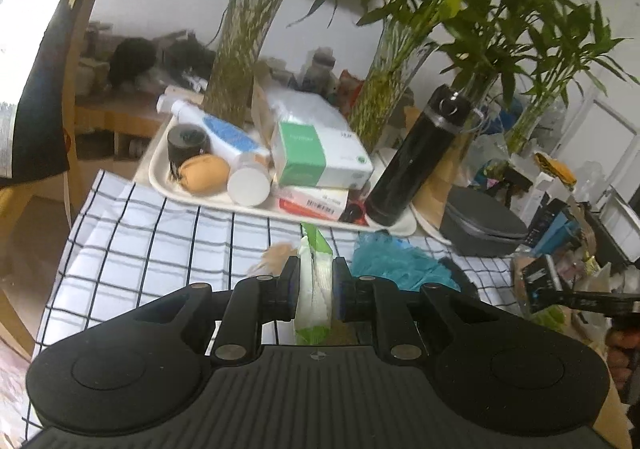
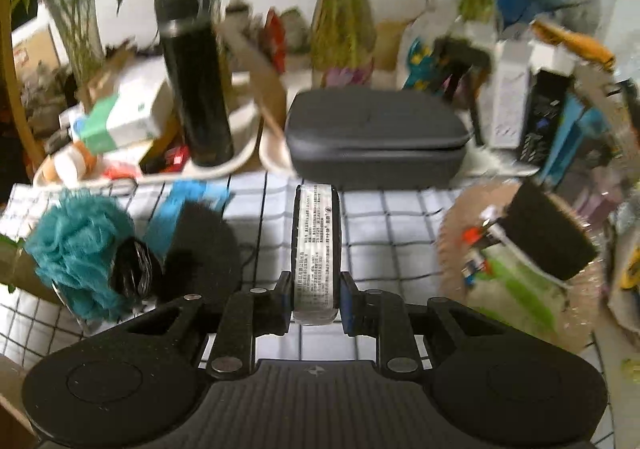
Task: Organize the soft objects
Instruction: 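Grasp the small white printed box with the right tool while left tool lifts packet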
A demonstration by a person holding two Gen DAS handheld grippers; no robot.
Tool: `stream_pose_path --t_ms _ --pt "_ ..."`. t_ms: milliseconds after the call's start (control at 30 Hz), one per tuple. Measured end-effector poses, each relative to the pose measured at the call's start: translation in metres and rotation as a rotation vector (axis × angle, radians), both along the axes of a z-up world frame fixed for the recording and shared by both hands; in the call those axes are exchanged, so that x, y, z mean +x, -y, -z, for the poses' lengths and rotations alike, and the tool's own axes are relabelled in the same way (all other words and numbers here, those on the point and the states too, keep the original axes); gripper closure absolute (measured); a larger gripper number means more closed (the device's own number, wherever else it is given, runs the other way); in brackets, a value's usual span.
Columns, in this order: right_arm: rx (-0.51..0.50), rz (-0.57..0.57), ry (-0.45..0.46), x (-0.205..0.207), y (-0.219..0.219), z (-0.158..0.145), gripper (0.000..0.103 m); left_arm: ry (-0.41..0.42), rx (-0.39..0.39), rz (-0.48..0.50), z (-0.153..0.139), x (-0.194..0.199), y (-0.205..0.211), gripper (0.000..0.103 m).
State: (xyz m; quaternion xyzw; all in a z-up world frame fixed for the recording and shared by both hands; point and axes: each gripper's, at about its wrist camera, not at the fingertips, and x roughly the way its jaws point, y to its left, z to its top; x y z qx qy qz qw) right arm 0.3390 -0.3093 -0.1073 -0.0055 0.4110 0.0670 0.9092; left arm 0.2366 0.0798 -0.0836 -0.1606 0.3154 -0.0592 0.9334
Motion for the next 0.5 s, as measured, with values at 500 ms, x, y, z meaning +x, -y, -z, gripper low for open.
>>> stream_pose_path --t_ms 500 --pt "0.168 -0.026 0.168 -0.068 0.014 -0.050 0.077 0.184 0.108 0.002 -0.043 -0.020 0.021 0.086"
